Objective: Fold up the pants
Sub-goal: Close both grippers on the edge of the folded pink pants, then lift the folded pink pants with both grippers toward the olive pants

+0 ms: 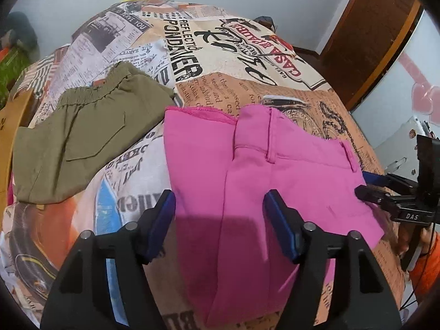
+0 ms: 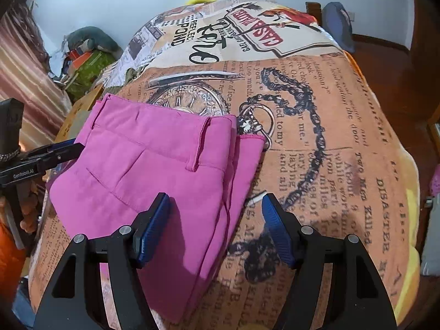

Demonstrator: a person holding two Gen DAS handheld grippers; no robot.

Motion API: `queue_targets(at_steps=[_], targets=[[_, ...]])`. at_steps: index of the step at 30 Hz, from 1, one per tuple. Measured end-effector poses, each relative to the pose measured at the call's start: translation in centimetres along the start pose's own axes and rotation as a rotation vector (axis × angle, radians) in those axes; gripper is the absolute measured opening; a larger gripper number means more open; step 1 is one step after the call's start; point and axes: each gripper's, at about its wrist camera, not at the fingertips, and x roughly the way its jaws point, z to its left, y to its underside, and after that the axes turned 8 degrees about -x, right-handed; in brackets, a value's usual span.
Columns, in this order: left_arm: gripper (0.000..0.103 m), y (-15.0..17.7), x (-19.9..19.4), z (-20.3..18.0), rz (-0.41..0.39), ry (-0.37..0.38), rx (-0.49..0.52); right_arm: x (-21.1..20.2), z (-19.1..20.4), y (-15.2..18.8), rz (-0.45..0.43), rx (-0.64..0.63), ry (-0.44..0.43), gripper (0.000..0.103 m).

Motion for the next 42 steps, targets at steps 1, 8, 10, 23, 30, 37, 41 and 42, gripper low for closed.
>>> queue_targets(at_steps=[1, 8, 10, 23, 30, 37, 41, 42], targets=[[0.068, -0.1, 0.0, -0.2, -0.002, 0.003, 0.007, 0.1, -0.1, -0.1, 0.003, 0.002, -0.009, 0.066], [0.074, -0.8, 1.7, -0.9, 0.027, 0.015, 0.004, 0.8, -0.1, -0.4, -0.001, -0.008, -0.031, 0.066], [0.074, -0.9, 1.8, -0.6, 0.032, 0.03, -0.02, 0.8, -0.2, -0.5, -0.013, 0.001, -0.044, 0.066], [0.029, -1.1, 1.6, -2.0, 0.019, 0.035, -0.007, 0.8, -0.4, -1.6, -0.064, 0.012, -0.055, 0.024], [0.017, -0.7, -0.2, -4.2, -0.061, -0.042, 0.096, -1.2, 1.1, -2.4, -0.125, -0.06, -0.006, 0.013], [0.016, -0.5, -4.0, -4.9, -0.144, -0.037, 0.123, -3.6, 2.5, -3.6, -0.181, -0.089, -0.005, 0.012], [0.015, -0.4, -6.6, -4.7, -0.195, -0.033, 0.11, -5.3, 3.9, -4.5, -0.222, -0.121, -0.004, 0.012], [0.015, -0.4, -7.2, -4.7, -0.205, -0.033, 0.109, -5.7, 4.4, -4.8, -0.234, -0.132, -0.003, 0.012]])
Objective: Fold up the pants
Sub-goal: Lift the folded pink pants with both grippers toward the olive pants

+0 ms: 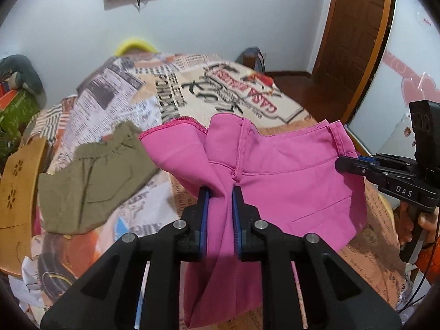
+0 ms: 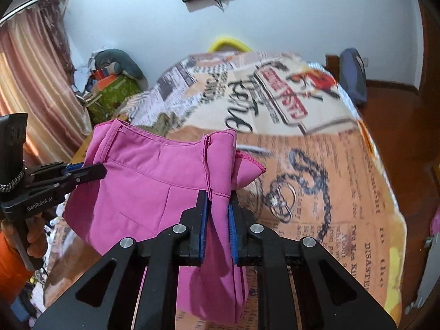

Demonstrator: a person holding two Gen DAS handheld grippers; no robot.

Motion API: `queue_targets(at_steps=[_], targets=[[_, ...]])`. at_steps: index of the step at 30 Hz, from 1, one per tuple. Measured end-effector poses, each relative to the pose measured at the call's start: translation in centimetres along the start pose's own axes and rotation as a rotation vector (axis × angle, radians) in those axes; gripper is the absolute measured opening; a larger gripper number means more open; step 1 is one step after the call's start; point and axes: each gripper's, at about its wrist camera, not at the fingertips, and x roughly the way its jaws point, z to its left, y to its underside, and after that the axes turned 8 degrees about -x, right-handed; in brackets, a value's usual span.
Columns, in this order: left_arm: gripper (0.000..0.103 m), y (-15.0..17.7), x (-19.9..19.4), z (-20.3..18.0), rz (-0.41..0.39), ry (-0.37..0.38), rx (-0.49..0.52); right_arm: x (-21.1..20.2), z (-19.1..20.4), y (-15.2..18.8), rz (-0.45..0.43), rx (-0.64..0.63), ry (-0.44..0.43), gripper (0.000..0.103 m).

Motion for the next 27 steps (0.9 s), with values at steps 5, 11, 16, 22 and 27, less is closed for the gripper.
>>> queue_targets(at_steps=[5, 11, 16, 22, 27], targets=[[0.015, -0.9, -3.8, 1.1, -0.079, -0.015, -0.02, -1.2, 2.3, -2.3, -0.055, -0.053, -0.003, 0.012], [0.015, -1.8, -7.2, 3.4, -0.151, -0.049, -0.049, -1.3, 5.2, -5.1, -0.113, -0.111, -0.025, 0.012], [0.015, -2.4, -9.2, 6.7, -0.19, -0.086, -0.093, 0.4, 7.8, -7.4, -0.136, -0.15, -0.056, 0.012], [0.015, -3.1, -9.8, 11.8, -0.22, -0.127, -0.164, 3.3, 11.0, -9.9, -0.147, -0.205, -0.093, 0.012], [0.015, -3.3, -8.9, 15.4, -0.224, -0.155, -0.21, 6.8, 13.3, -11.6, -0.137, -0.246, -0.111, 0.012]])
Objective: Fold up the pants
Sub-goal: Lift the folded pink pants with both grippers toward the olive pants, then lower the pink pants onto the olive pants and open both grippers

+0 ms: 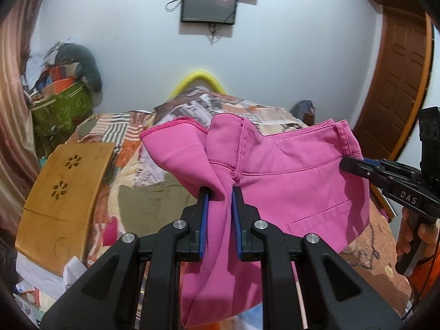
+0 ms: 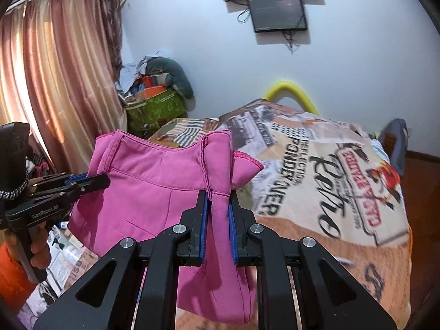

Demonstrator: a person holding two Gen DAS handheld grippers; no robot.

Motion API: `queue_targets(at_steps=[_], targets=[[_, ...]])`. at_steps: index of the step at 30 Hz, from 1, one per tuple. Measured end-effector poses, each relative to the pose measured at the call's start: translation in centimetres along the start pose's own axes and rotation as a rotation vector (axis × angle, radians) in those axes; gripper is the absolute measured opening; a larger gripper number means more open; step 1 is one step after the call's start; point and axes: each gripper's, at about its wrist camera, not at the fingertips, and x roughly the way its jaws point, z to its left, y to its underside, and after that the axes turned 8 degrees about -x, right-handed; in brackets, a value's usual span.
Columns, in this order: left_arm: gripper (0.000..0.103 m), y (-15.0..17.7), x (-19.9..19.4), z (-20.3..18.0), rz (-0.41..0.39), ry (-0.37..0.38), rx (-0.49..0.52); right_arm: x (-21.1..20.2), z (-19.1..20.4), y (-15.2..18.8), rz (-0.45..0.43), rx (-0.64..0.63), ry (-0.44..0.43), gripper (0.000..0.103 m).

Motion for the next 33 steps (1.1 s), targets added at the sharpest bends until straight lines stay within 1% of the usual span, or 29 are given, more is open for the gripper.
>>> queue_targets(at_steps=[5, 13, 18, 21, 25, 28, 31, 33], targets=[[0.015, -0.8, 3.2, 3.4, 0.02, -0.023, -0.033, 3.9, 0.4, -0.8, 0.025, -0.017, -0.007, 0.012], [0.015, -1.5, 9.3, 8.3, 0.078, -0.017, -0.103, 10.8, 0.0, -1.1, 0.098, -0.014, -0.016, 0.012], [0.015, -0.7, 13.2, 10.6, 0.114, -0.044, -0.144, 14.7, 0.3, -0.7, 0.16, -0.047, -0.013, 0.012], [0.015, 0.1, 15.7, 11.9, 0.143, -0.067, -0.152, 17.0, 0.4, -0.1, 0.198, -0.062, -0.008, 0.012], [0.016, 1.3, 18.9, 13.1, 0.199, -0.088, -0.155, 19.5, 0.0, 0.9, 0.259, -0.054, -0.011, 0.012], [0.016, 2.5, 21.2, 14.1, 0.257, -0.092, -0.17, 21.0, 0.2, 1.6, 0.311, -0.091, 0.006, 0.012], [0.021, 3.0, 22.1, 14.4, 0.272, -0.106, -0.157, 21.8, -0.1, 1.8, 0.339, -0.101, 0.011, 0.012], [0.029, 3.1, 22.4, 14.5, 0.279, -0.115, -0.157, 22.0, -0.3, 1.9, 0.363, -0.108, 0.014, 0.014]])
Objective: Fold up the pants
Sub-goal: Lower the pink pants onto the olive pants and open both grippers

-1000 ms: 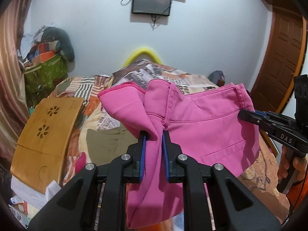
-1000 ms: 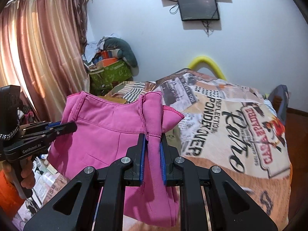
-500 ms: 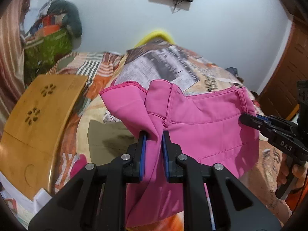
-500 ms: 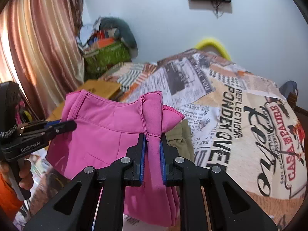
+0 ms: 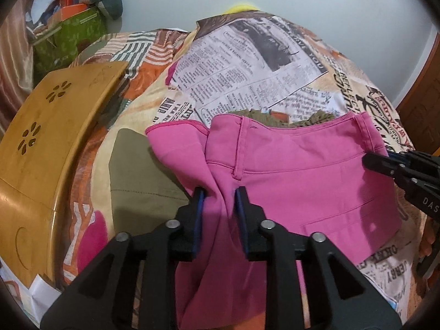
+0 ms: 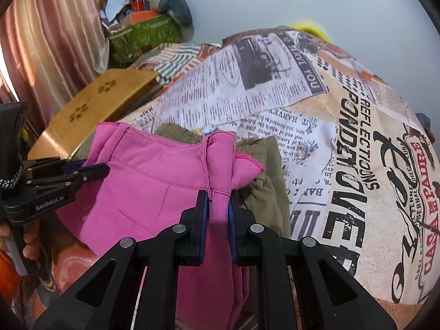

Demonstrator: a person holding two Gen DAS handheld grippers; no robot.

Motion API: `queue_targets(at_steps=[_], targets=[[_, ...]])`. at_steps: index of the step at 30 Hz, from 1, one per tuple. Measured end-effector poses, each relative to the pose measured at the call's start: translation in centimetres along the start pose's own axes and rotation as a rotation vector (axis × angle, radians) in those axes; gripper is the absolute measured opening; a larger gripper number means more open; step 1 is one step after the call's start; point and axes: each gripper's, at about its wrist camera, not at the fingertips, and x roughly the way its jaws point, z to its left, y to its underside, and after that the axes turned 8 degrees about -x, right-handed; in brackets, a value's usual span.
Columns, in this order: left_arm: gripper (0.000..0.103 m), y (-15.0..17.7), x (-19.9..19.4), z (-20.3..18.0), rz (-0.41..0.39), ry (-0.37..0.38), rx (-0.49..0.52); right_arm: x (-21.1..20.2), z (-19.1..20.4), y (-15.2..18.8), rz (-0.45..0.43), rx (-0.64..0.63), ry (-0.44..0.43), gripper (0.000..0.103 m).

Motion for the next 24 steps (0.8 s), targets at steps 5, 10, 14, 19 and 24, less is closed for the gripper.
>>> queue_targets(at_steps=[5, 10, 14, 19, 24], targets=[[0.04, -0.2, -0.3, 0.8, 0.002, -0.019, 0.013, 0.4, -0.5, 0.5, 0.043, -0.032, 0.03, 0.021], [0.04, 0.5, -1.3, 1.6, -0.014, -0.053, 0.057, -0.4, -1.4, 1.0, 0.042, -0.044, 0.06, 0.024], [0.046, 0.8, -0.5, 2.9, 0.017, -0.089, 0.028, 0.3, -2.3, 1.1, 0.067, -0.04, 0.072, 0.034], [0.046, 0.9, -0.9, 3.7, -0.01, -0.112, 0.01, 1.3, -2.4, 1.7, 0.098, -0.057, 0.079, 0.036], [0.047, 1.4, -0.6, 5.6, 0.007, -0.188, -0.002, 1.0, -2.8, 1.9, 0.091, -0.044, 0.078, 0.036]])
